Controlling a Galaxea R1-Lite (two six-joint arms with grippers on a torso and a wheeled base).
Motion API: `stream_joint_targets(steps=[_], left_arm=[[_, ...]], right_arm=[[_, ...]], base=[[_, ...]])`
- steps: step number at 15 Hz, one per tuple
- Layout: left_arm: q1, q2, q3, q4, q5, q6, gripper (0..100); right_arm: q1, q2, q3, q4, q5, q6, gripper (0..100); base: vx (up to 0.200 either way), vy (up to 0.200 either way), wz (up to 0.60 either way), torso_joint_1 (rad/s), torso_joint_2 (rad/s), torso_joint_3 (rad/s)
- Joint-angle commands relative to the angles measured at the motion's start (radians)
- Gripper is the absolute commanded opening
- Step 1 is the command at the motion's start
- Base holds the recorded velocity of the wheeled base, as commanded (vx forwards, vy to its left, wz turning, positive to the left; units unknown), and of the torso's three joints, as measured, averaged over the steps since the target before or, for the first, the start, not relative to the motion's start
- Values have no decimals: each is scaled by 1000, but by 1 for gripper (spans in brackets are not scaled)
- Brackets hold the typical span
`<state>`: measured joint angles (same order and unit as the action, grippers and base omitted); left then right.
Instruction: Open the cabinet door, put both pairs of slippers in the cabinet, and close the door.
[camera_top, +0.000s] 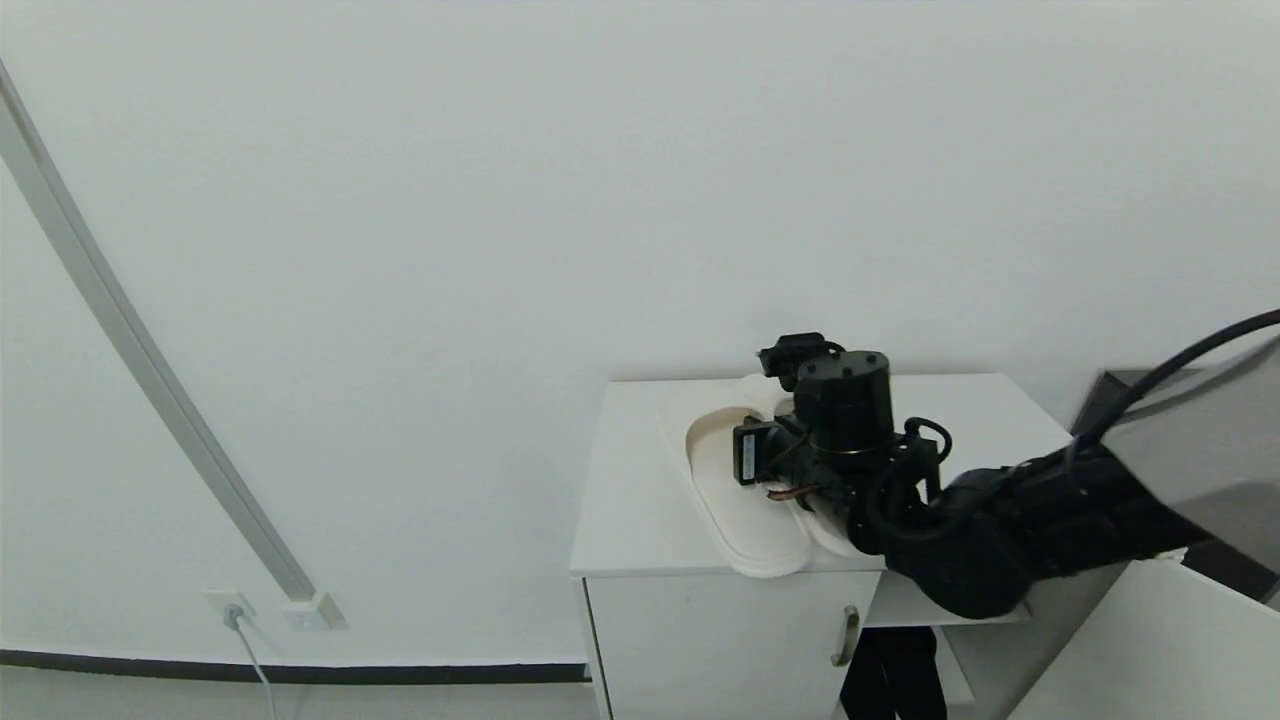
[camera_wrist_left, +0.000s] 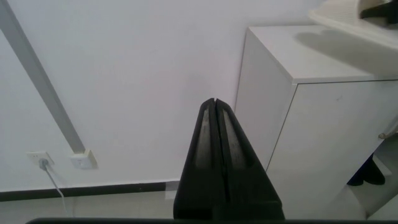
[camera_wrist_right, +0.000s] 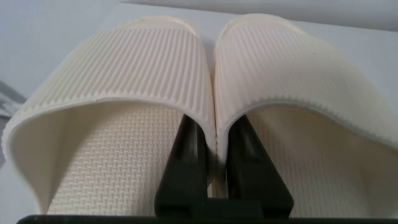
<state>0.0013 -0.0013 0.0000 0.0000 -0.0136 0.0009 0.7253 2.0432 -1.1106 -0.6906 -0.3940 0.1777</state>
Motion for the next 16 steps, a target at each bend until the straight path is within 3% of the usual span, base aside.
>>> stream_joint_targets(steps=[1, 4, 7, 16], left_arm=[[0, 1, 0, 0, 0, -1, 0], [0, 1, 0, 0, 0, 1, 0], [0, 1, 0, 0, 0, 1, 0], [0, 1, 0, 0, 0, -2, 0]], right_arm=[[31, -285, 238, -23, 96, 0, 0], [57, -446, 414, -18, 170, 3, 0], [78, -495, 485, -21, 179, 9, 0], [101, -483, 492, -20, 175, 8, 0]], base=[[0, 0, 0, 0, 0, 0], [0, 0, 0, 0, 0, 0], [0, 0, 0, 0, 0, 0], [0, 0, 0, 0, 0, 0]])
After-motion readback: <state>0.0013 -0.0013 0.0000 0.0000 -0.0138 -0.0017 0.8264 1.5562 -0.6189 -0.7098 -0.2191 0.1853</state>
